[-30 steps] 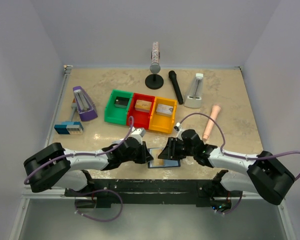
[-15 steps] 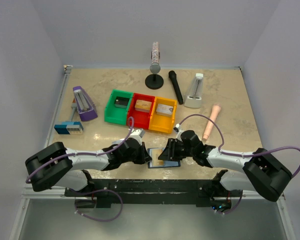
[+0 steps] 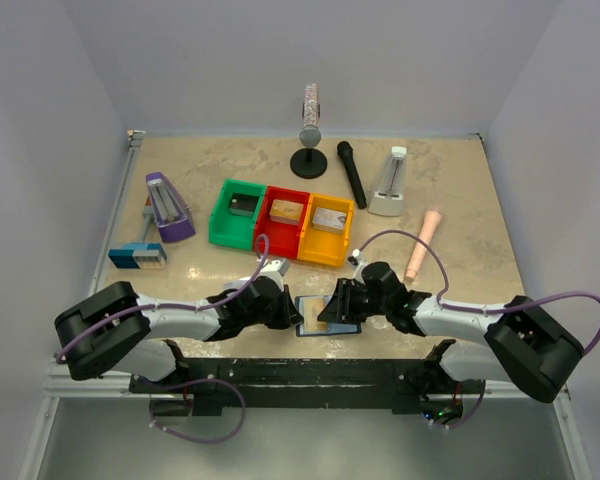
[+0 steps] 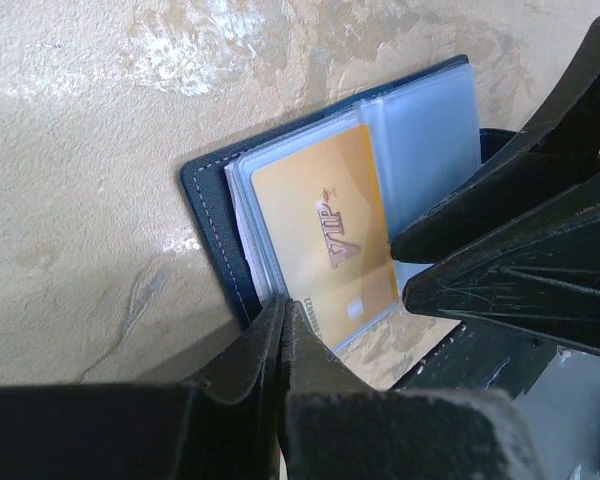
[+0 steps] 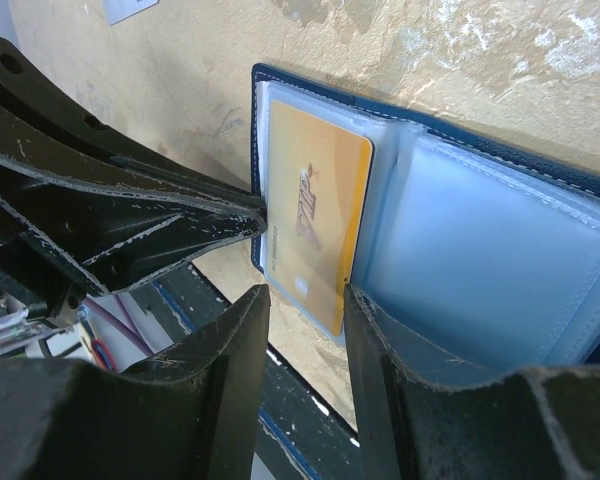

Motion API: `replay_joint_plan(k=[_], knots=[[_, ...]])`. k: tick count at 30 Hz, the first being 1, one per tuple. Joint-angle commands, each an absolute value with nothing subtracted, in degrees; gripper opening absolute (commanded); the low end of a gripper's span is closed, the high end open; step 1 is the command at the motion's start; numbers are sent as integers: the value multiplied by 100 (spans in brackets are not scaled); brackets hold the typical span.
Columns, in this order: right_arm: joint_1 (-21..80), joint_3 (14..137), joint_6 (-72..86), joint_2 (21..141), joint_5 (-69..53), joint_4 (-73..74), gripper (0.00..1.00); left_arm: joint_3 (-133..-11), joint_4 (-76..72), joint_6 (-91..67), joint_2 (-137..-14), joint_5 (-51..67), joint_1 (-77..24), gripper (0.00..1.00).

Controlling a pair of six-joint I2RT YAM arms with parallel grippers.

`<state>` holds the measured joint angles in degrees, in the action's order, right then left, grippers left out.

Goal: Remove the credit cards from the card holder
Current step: Remove the credit card from the card holder.

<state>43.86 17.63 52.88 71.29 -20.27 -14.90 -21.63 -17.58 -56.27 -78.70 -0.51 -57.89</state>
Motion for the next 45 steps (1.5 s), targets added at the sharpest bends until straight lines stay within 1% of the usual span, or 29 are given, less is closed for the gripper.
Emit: replay_joint_plan(k=[1,27,38,45], knots=[[4386,1714,5238,7145,-1986,-1687,40,-2074,-1934,-5678,-7919,-149,-5792,0],[4386,1688,5080,7286,-1951,-1696,40,-1995,-1890,-5704,-7884,-211,-5792,0],[4368,1459,5133,7198,-2416,-2741,40,-1995,-1855,-5695,-7901,-211,-5792,0],[4377,1380,5194,7233,-2522,-3058,41,-1978,-1846,-5687,-7910,-211,-5792,0]])
